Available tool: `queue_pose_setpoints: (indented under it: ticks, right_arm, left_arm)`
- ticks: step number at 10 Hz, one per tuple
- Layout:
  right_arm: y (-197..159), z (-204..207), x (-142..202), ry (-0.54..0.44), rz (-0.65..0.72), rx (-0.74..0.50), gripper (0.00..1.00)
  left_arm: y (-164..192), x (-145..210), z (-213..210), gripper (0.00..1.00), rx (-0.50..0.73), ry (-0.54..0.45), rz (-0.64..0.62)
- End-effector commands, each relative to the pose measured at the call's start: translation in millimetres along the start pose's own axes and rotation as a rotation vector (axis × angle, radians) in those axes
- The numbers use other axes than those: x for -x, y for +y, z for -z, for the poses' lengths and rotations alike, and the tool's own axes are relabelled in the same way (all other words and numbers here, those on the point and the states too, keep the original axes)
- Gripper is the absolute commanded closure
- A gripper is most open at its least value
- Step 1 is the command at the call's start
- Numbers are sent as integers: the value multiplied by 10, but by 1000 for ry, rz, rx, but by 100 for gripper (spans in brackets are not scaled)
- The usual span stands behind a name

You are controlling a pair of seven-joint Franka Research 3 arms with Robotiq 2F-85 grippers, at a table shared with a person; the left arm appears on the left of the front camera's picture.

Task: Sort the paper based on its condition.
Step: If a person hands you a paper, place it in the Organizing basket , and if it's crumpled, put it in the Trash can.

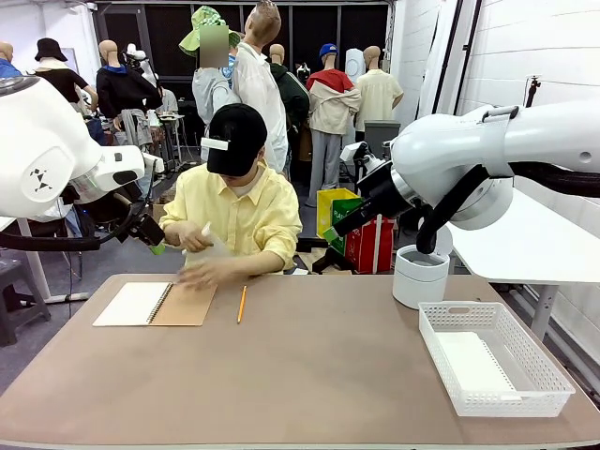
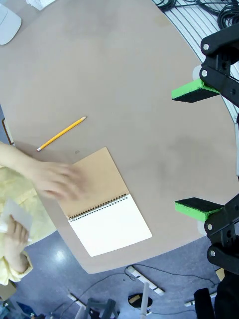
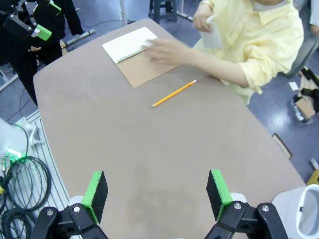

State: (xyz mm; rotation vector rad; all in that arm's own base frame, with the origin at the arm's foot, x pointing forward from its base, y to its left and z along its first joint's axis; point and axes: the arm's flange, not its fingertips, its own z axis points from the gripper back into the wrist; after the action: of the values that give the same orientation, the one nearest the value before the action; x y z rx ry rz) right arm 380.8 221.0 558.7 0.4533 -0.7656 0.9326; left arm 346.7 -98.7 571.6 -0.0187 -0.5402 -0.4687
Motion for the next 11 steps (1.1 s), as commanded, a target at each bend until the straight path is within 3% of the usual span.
queue_pose_setpoints:
  ticks: [1,11]
  right_arm:
    - [7,1,-3,3,5,3,0]
    - [7,1,-3,3,5,3,0]
  left_arm:
    - [14,2,-4,0,-4,0,2]
    - [14,2,-4,0,-4,0,2]
